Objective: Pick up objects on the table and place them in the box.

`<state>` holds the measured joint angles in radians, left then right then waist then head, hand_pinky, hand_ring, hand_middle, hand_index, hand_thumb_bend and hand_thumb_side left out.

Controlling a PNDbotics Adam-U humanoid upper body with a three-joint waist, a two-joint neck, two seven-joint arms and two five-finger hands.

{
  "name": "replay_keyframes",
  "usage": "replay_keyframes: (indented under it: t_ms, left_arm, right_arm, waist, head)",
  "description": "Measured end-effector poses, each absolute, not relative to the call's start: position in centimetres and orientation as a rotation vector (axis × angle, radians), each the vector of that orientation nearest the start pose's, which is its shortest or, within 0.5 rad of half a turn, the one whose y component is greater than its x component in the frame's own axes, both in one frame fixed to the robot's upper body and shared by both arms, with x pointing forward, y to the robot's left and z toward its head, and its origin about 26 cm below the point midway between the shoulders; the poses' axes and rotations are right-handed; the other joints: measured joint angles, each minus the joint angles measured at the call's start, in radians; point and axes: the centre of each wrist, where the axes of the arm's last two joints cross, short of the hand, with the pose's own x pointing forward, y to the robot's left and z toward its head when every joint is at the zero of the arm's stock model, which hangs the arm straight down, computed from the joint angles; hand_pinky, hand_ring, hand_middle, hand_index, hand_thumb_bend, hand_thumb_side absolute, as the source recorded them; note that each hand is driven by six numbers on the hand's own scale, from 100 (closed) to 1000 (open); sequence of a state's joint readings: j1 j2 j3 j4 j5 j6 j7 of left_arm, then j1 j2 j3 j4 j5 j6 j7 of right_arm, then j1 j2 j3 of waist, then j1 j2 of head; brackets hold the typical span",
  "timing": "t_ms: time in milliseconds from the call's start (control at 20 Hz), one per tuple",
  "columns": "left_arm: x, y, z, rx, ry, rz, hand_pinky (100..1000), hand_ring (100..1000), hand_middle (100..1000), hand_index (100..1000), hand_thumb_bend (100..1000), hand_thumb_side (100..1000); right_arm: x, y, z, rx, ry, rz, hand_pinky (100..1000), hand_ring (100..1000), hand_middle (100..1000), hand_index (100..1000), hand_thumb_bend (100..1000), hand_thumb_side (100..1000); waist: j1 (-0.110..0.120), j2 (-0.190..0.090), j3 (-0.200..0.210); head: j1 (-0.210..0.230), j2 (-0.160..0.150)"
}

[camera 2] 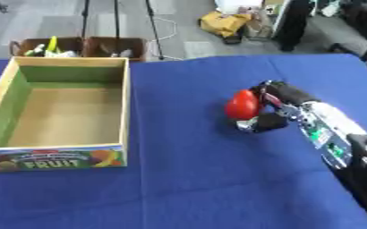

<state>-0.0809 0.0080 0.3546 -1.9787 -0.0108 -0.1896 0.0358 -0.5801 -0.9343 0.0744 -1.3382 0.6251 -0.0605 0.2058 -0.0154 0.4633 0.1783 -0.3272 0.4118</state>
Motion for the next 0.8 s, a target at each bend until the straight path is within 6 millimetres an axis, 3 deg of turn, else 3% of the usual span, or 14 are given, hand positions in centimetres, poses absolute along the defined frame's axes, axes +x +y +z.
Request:
replay_keyframes:
  t_ms: [550, 800]
  left_arm:
    - [26.17, 32.07, 11.61, 0.385, -2.218, 0.226, 173, 195, 572, 295, 100, 836]
    - [26.17, 32.07, 11.61, 0.384, -2.218, 0.224, 173, 196, 572, 295, 100, 836]
  right_arm:
    - [37.18, -42.35, 25.41, -1.272, -1.439, 1.212, 337, 576, 518, 722, 245, 793]
    - [37.05, -42.19, 25.36, -1.273, -1.455, 1.202, 324, 566, 505, 709, 191, 815]
  waist:
    - [0.000, 0.000, -0.003]
    - [0.000, 0.000, -0.005]
  head:
    - [-0.001, 0.000]
    - [-0.001, 0.000]
